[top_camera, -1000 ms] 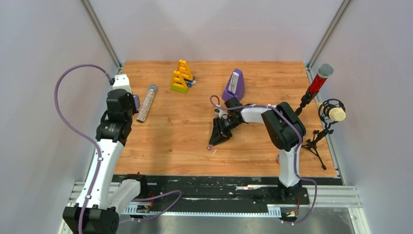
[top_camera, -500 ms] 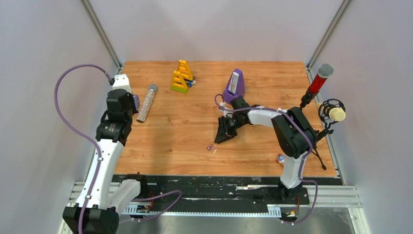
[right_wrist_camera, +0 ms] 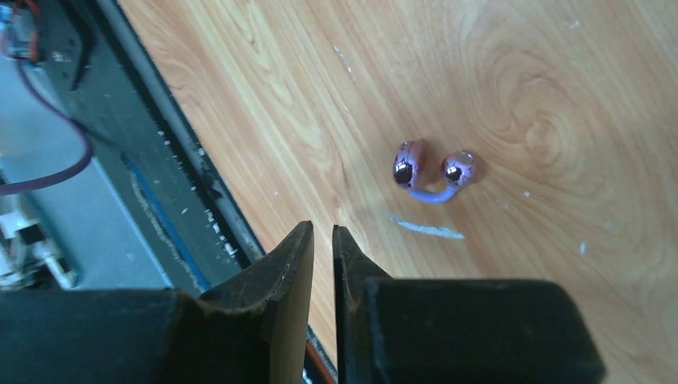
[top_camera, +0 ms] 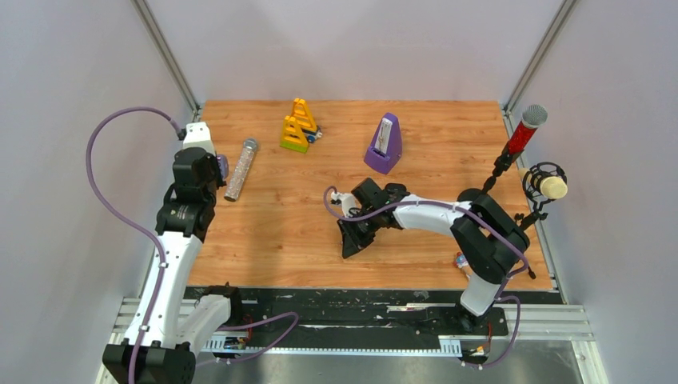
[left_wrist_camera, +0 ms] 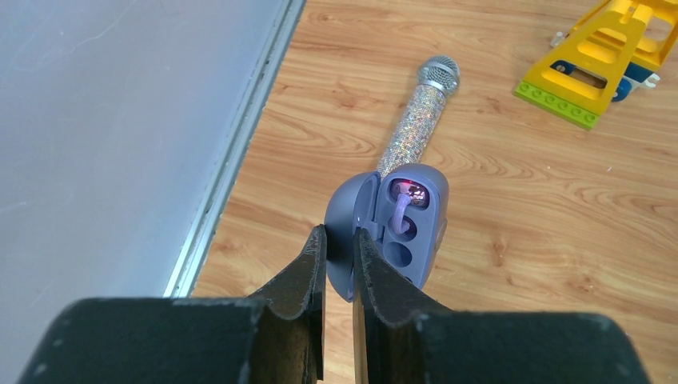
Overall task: Insert the wireless bluetooth earbuds into the charging case
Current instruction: Pick up the left earbud from the center of the board.
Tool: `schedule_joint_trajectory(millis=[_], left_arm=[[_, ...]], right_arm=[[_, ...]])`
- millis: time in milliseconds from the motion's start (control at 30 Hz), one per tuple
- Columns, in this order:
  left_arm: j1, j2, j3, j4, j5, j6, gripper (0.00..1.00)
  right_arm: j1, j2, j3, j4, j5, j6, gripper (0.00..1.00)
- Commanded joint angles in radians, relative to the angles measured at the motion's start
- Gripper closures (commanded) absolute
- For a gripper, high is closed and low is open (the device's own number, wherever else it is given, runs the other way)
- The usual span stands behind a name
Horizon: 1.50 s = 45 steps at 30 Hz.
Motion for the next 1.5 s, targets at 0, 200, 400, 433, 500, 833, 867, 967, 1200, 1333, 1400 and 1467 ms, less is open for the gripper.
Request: schedule_joint_trajectory(millis=[0,200,400,433,500,833,867,967,1200,1333,1400,1467], left_arm=[[-0.001,-0.029,0.005,0.047,-0.001,0.002,0.91],[-0.001,-0.032,0.006,0.049,0.001,0.001,0.91],[-0.001,-0.032,0.002,0.053,0.004,0.001,0.9],[-0.001,-0.032,0.001,0.054,0.004,0.001,0.9],[-0.002,-0.031,0.002,0.054,0.004,0.001,0.9],[-0.001,-0.029,0.006,0.052,0.004,-0.001,0.91],[-0.001,-0.029,0.007,0.051,0.004,-0.001,0.91],[-0.001,-0.03,0.011,0.041,0.004,-0.001,0.91],[-0.001,-0.028,0.011,0.046,-0.002,-0.002,0.91],[-0.001,-0.027,0.011,0.044,0.0,-0.001,0.91],[-0.002,-0.028,0.011,0.044,-0.001,-0.001,0.91],[-0.001,-0.03,0.01,0.043,-0.003,-0.001,0.91]], right_arm=[[0.055,-0.023,0.006,0.068,0.224,-0.055,0.84],[0.072,0.031,0.031,0.074,0.322,-0.057,0.84],[0.065,0.062,0.055,0.081,0.386,-0.064,0.83],[0.063,0.062,0.06,0.084,0.389,-0.062,0.83],[0.056,0.066,0.07,0.087,0.411,-0.057,0.83],[-0.032,0.104,0.13,0.083,0.331,-0.054,0.83],[-0.034,0.097,0.131,0.075,0.305,-0.061,0.83],[-0.058,0.068,0.119,0.063,0.244,-0.081,0.82],[-0.164,0.186,0.254,-0.058,0.019,-0.115,0.76],[-0.17,0.28,0.33,-0.098,-0.037,-0.162,0.73],[-0.17,0.315,0.351,-0.106,-0.064,-0.164,0.72],[-0.17,0.34,0.364,-0.114,-0.086,-0.165,0.72]])
